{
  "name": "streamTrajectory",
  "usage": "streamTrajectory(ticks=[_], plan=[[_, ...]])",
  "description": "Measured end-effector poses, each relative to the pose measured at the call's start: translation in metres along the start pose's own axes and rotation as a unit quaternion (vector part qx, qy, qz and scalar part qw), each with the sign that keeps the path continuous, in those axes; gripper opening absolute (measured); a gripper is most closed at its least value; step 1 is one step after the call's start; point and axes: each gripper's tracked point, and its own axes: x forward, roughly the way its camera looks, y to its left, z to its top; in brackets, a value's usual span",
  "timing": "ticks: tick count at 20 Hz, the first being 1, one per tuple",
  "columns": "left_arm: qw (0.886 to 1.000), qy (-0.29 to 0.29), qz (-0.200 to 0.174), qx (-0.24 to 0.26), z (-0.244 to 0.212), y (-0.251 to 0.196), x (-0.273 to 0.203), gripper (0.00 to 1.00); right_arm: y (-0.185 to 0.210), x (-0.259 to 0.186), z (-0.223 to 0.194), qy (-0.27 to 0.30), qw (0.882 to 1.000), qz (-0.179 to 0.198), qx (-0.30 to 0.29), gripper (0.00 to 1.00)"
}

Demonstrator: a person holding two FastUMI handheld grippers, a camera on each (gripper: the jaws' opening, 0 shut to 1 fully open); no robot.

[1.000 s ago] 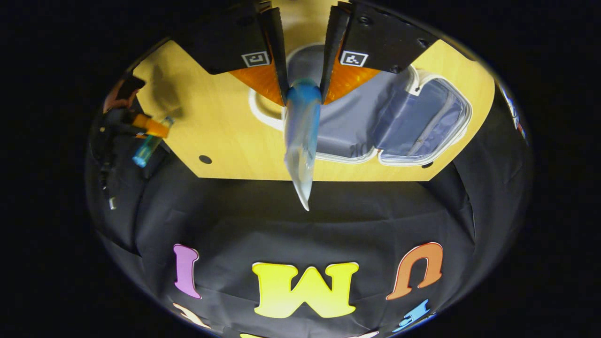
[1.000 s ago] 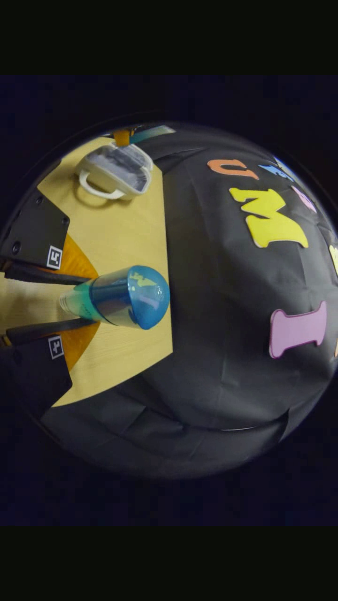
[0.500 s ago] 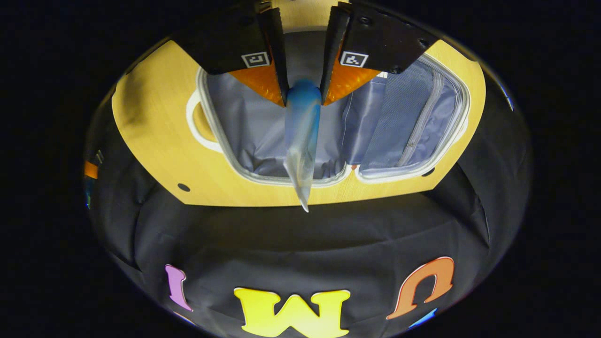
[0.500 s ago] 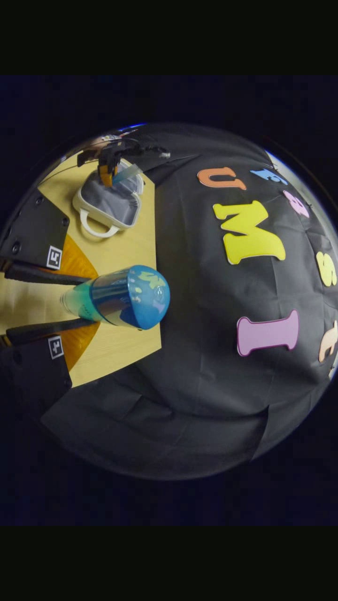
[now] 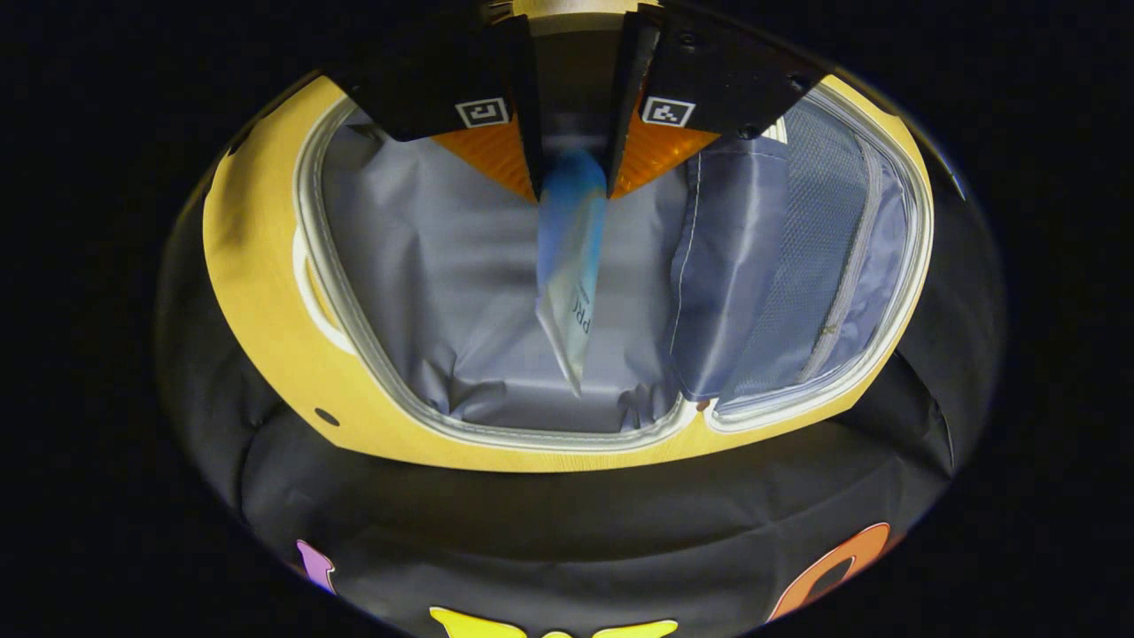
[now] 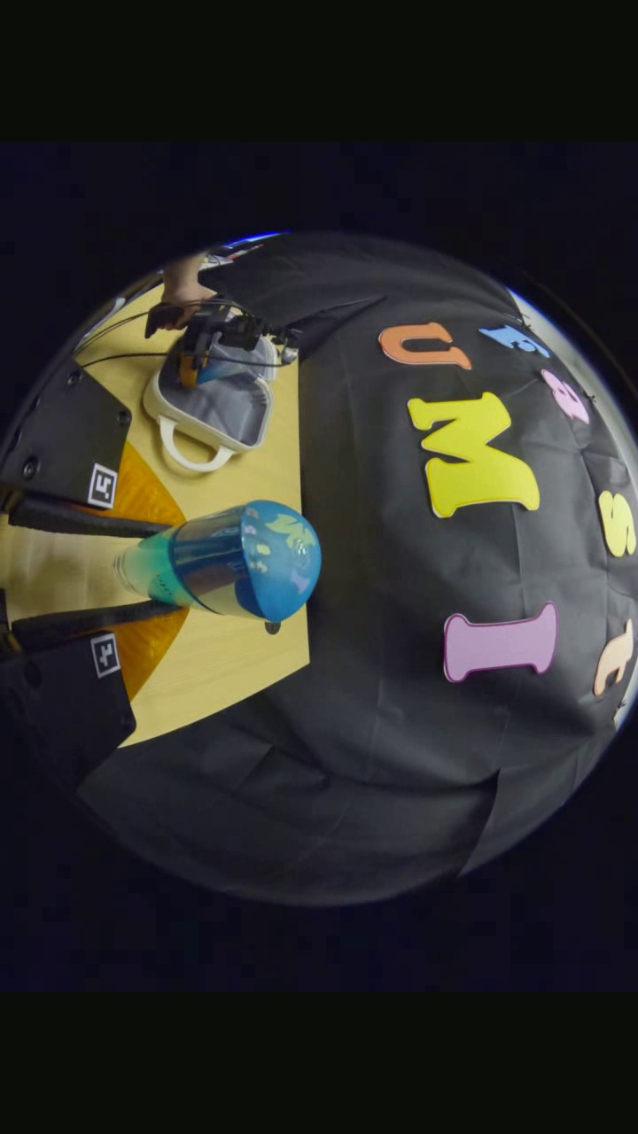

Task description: First open the suitcase, pack the skin care products into it, and then close the suitcase.

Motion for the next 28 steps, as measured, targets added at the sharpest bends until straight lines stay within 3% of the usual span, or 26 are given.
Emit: streamTrajectory(ticks=[5, 8, 9, 10, 11, 12, 13, 18, 21, 23, 24, 25, 27, 28], plan=[[0.998, 0.007, 0.03, 0.049, 0.013, 0.0, 0.01, 0.4, 0.016, 0.005, 0.0, 0.004, 1.0, 0.016, -0.011, 0.34], [0.998, 0.007, 0.036, 0.05, 0.016, -0.003, 0.014, 0.4, 0.029, 0.006, 0.006, 0.0, 0.999, 0.028, -0.025, 0.34], [0.998, 0.007, 0.037, 0.049, 0.017, -0.004, 0.015, 0.48, 0.032, 0.005, 0.006, -0.001, 0.999, 0.032, -0.026, 0.34], [0.998, 0.008, 0.038, 0.049, 0.018, -0.004, 0.015, 0.48, 0.036, 0.005, 0.007, 0.0, 0.999, 0.036, -0.027, 0.34], [0.998, 0.009, 0.038, 0.05, 0.018, -0.004, 0.016, 0.41, 0.04, 0.006, 0.007, 0.0, 0.999, 0.04, -0.029, 0.34], [0.998, 0.012, 0.039, 0.05, 0.019, -0.005, 0.015, 0.48, 0.044, 0.006, 0.008, 0.001, 0.999, 0.043, -0.03, 0.34], [0.998, 0.015, 0.039, 0.051, 0.019, -0.005, 0.017, 0.42, 0.048, 0.007, 0.007, 0.001, 0.998, 0.047, -0.032, 0.34], [0.998, 0.025, 0.027, 0.054, 0.022, -0.013, 0.018, 0.47, 0.062, 0.001, 0.008, -0.002, 0.997, 0.056, -0.045, 0.34], [0.999, 0.01, 0.02, 0.036, 0.026, -0.013, 0.009, 0.54, 0.075, 0.0, 0.009, -0.005, 0.996, 0.065, -0.054, 0.34], [0.999, -0.029, 0.011, 0.009, 0.037, -0.011, -0.015, 0.61, 0.095, 0.007, 0.012, -0.007, 0.995, 0.081, -0.058, 0.31], [0.998, -0.055, 0.006, -0.008, 0.043, -0.01, -0.033, 0.65, 0.11, 0.012, 0.015, -0.008, 0.994, 0.094, -0.058, 0.34], [0.996, -0.085, 0.006, -0.026, 0.048, -0.005, -0.051, 0.8, 0.128, 0.02, 0.018, -0.01, 0.992, 0.108, -0.06, 0.34], [0.99, -0.132, 0.015, -0.052, 0.053, 0.014, -0.089, 0.9, 0.173, 0.039, 0.021, -0.009, 0.987, 0.143, -0.067, 0.34], [0.986, -0.152, 0.025, -0.062, 0.051, 0.027, -0.107, 0.9, 0.197, 0.052, 0.021, -0.004, 0.985, 0.162, -0.063, 0.34]])
